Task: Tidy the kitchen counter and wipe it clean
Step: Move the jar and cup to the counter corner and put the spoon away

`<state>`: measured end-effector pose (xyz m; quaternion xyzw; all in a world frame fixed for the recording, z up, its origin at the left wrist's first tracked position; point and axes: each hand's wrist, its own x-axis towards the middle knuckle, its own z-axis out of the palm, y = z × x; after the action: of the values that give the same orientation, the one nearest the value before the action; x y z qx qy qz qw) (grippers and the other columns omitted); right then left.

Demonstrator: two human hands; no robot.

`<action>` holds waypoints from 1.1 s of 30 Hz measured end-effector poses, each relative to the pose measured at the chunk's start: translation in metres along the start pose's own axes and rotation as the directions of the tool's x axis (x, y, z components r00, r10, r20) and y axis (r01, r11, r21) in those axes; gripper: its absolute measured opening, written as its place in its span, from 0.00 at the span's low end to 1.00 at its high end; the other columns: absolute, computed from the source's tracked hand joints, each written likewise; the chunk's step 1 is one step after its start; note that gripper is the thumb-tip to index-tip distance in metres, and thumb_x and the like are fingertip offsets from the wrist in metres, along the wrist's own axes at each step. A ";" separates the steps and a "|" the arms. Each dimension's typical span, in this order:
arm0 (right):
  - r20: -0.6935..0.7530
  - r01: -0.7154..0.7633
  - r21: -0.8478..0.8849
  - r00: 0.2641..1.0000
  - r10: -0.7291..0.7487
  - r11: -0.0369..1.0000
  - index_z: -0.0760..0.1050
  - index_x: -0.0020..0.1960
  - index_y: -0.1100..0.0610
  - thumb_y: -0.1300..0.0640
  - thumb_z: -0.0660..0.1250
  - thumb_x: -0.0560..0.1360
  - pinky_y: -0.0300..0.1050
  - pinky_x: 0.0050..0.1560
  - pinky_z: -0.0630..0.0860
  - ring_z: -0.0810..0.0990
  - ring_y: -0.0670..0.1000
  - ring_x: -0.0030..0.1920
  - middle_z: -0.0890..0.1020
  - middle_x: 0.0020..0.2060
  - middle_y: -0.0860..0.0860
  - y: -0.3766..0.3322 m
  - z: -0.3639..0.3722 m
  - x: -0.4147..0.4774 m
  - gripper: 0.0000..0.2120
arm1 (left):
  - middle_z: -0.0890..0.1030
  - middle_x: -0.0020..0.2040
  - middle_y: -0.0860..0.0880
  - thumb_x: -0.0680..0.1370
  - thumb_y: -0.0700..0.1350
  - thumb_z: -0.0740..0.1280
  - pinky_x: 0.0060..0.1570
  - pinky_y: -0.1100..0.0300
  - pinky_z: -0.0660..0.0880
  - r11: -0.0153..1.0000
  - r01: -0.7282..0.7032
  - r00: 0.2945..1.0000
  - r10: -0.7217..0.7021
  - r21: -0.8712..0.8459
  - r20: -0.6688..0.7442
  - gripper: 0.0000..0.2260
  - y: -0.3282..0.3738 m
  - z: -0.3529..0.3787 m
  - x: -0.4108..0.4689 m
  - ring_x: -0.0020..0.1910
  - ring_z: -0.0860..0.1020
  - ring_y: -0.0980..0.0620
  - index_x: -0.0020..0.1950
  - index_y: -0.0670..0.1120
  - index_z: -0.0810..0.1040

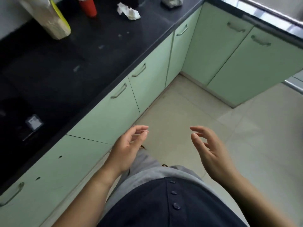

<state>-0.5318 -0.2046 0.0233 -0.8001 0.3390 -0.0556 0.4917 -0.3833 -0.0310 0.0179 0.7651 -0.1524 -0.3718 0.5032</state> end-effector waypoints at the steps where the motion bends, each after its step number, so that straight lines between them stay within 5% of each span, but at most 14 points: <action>1: 0.012 0.014 -0.015 1.000 -0.013 1.000 0.71 0.58 0.44 0.33 0.52 0.70 0.45 0.59 0.72 0.74 0.41 0.57 0.75 0.54 0.40 -0.006 0.001 0.016 0.23 | 0.81 0.54 0.55 0.77 0.51 0.62 0.51 0.73 0.71 1.000 0.005 1.000 -0.005 -0.022 -0.023 0.09 0.002 -0.006 0.011 0.56 0.77 0.59 0.55 0.55 0.77; 11: 0.075 0.205 -0.058 0.977 -0.200 0.977 0.73 0.60 0.49 0.35 0.55 0.74 0.46 0.59 0.73 0.74 0.43 0.58 0.75 0.57 0.43 -0.107 0.050 0.205 0.23 | 0.81 0.54 0.56 0.72 0.60 0.63 0.57 0.62 0.72 0.996 -0.070 0.987 0.062 -0.052 -0.146 0.13 0.044 -0.111 0.161 0.55 0.77 0.59 0.53 0.59 0.77; 22: 0.255 0.447 -0.104 0.875 -0.411 0.888 0.73 0.60 0.51 0.37 0.55 0.73 0.47 0.60 0.72 0.74 0.44 0.59 0.74 0.59 0.45 -0.226 0.110 0.388 0.24 | 0.80 0.53 0.56 0.73 0.54 0.64 0.59 0.57 0.72 0.987 -0.120 0.911 0.152 0.108 -0.382 0.11 0.105 -0.257 0.280 0.54 0.77 0.63 0.55 0.56 0.77; 26: 0.354 0.544 -0.155 0.810 -0.468 0.825 0.72 0.62 0.52 0.42 0.58 0.75 0.34 0.51 0.67 0.72 0.42 0.56 0.73 0.60 0.45 -0.262 0.128 0.453 0.20 | 0.79 0.54 0.58 0.76 0.50 0.65 0.50 0.68 0.68 0.981 -0.076 0.845 0.157 0.176 -0.511 0.09 0.123 -0.305 0.313 0.55 0.75 0.63 0.56 0.55 0.77; 33: 0.494 0.675 -0.158 0.686 -0.534 0.721 0.72 0.61 0.52 0.45 0.62 0.75 0.33 0.50 0.63 0.72 0.44 0.55 0.73 0.57 0.45 -0.317 0.164 0.558 0.18 | 0.79 0.54 0.55 0.77 0.49 0.64 0.48 0.70 0.68 0.975 0.006 0.640 0.166 0.221 -0.750 0.11 0.162 -0.380 0.356 0.55 0.76 0.59 0.58 0.51 0.76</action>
<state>0.1187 -0.3241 0.0646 -0.9294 -0.0570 0.0110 0.3645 0.1549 -0.0707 0.0955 0.8897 0.0034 0.0263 0.4557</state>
